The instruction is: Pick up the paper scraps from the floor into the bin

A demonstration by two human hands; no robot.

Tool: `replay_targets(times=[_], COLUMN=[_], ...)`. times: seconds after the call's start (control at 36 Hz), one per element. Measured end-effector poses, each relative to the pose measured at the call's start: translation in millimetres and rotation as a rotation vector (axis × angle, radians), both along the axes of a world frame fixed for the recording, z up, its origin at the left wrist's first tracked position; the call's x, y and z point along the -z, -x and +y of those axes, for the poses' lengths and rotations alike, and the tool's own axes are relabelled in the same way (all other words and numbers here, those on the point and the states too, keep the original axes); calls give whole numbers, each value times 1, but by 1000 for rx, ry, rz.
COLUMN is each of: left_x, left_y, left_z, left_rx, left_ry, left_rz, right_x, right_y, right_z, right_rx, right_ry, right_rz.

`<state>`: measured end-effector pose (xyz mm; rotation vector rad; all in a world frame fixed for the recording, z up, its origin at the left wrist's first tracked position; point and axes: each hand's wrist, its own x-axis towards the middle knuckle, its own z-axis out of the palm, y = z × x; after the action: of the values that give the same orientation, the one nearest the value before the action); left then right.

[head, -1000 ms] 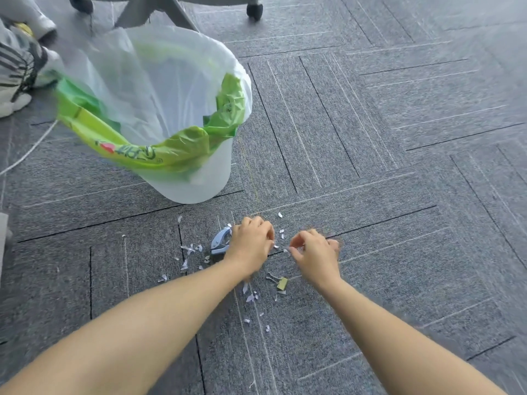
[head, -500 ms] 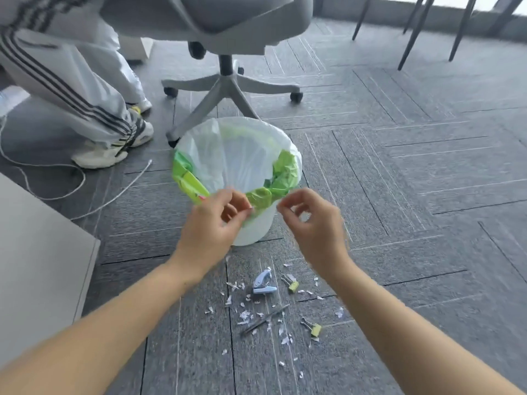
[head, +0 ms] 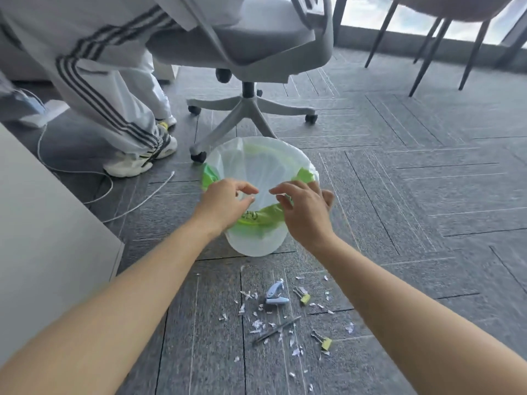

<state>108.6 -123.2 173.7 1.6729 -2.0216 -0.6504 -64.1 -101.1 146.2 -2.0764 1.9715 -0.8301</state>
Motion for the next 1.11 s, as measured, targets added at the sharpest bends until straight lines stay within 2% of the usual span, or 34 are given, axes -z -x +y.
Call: replay_targets(times=[0.11,0.17,0.28,0.44,0.58,0.69,0.92,1.11], left_x=[7,16,53,132,175,195,216,231], left_y=[-1,-1,6,12,18,24,23,1], left_z=[36,61,109,151,161,158,154,155], left_rx=[63,97,186,165,222,252,137,48], left_ry=[167,190,9,-287,-416,-459,-498,-570], left_rz=[172,284,392,318,128,7,10,81], right_x=[3,10,46,129,180,195,216,227], right_y=[9,16,36,61,71,68,53,51], right_z=[27,47,97,172,206,207,192,186], right_rx=[-70,-94,-137,-57,21,6,-141,-112], right_ry=[151,192,117,-251,-476,-564,-617,-628], right_rz=[-131,-164,-149,-124,-60,6,129,19])
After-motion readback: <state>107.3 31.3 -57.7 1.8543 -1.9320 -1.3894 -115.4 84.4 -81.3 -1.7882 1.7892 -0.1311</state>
